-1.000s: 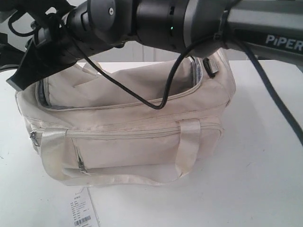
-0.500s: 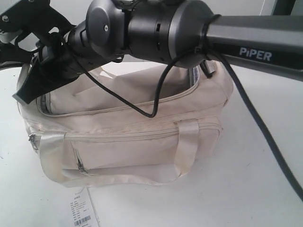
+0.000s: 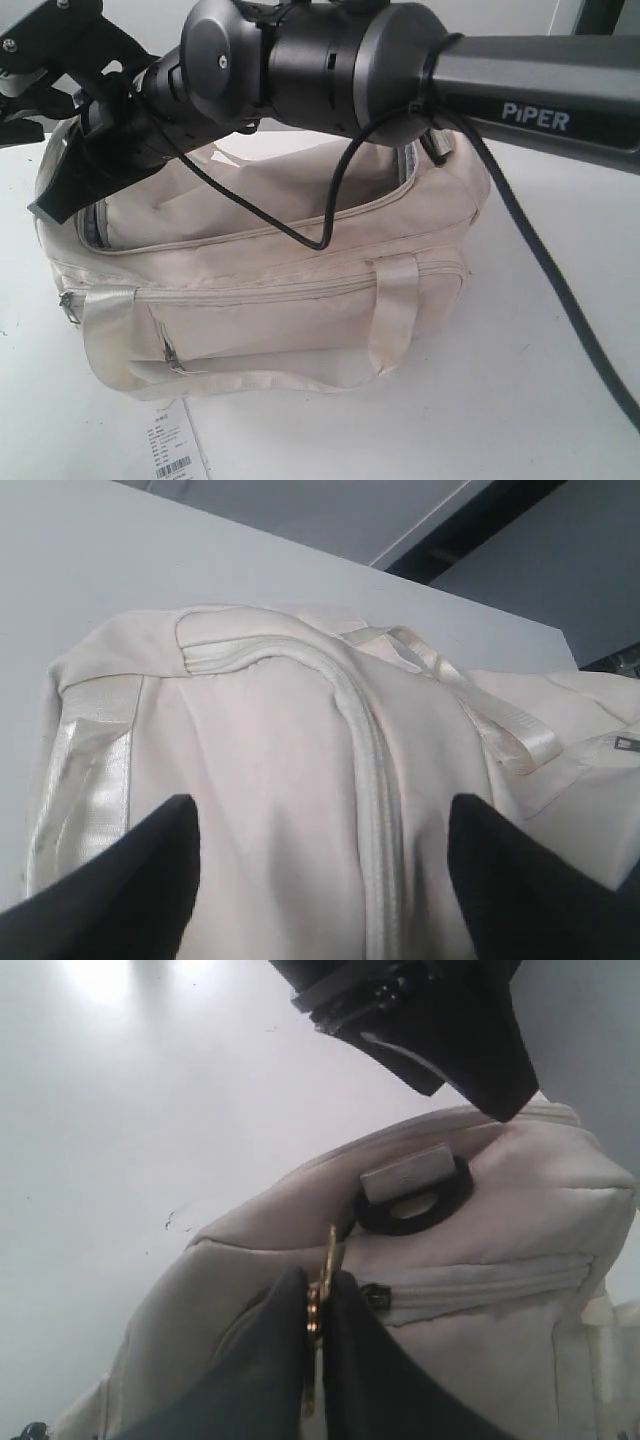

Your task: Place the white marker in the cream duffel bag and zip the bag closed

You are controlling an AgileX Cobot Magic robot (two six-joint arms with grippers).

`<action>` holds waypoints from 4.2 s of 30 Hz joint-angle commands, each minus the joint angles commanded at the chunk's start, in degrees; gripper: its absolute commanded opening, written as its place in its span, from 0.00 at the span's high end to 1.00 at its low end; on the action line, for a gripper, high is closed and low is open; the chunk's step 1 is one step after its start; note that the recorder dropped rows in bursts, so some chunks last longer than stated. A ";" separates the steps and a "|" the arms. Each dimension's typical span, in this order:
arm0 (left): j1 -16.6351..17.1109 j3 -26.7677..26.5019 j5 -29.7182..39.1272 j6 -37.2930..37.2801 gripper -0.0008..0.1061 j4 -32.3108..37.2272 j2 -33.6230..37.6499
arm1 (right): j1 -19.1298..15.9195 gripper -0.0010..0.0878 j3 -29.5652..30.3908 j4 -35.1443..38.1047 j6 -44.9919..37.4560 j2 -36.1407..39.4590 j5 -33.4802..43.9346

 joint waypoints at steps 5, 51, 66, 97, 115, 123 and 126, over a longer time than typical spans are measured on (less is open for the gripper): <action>-2.35 -2.32 4.24 3.03 0.32 -2.33 3.43 | 0.00 0.99 0.00 0.00 -0.14 0.00 -0.23; -3.06 -2.54 2.64 3.51 0.99 -5.65 5.12 | 3.96 0.99 0.00 3.63 -1.70 -1.22 6.05; -3.06 -2.54 2.18 3.08 0.99 -5.86 5.12 | 3.96 0.99 0.00 8.19 -5.44 -0.68 14.08; -3.06 -2.54 1.80 3.41 0.99 -5.27 5.12 | 3.77 0.99 0.00 2.90 -12.46 -3.52 19.08; -3.06 -2.54 1.69 4.43 0.99 -5.28 5.12 | 1.22 0.99 0.00 -0.96 -8.62 -7.45 11.43; -3.06 -2.54 1.69 4.43 0.99 -5.28 5.12 | 0.98 0.99 0.00 0.94 -5.87 -7.76 12.70; -3.06 -2.54 1.69 4.43 0.99 -5.28 5.12 | 0.98 0.99 0.00 3.79 -5.87 -7.76 15.46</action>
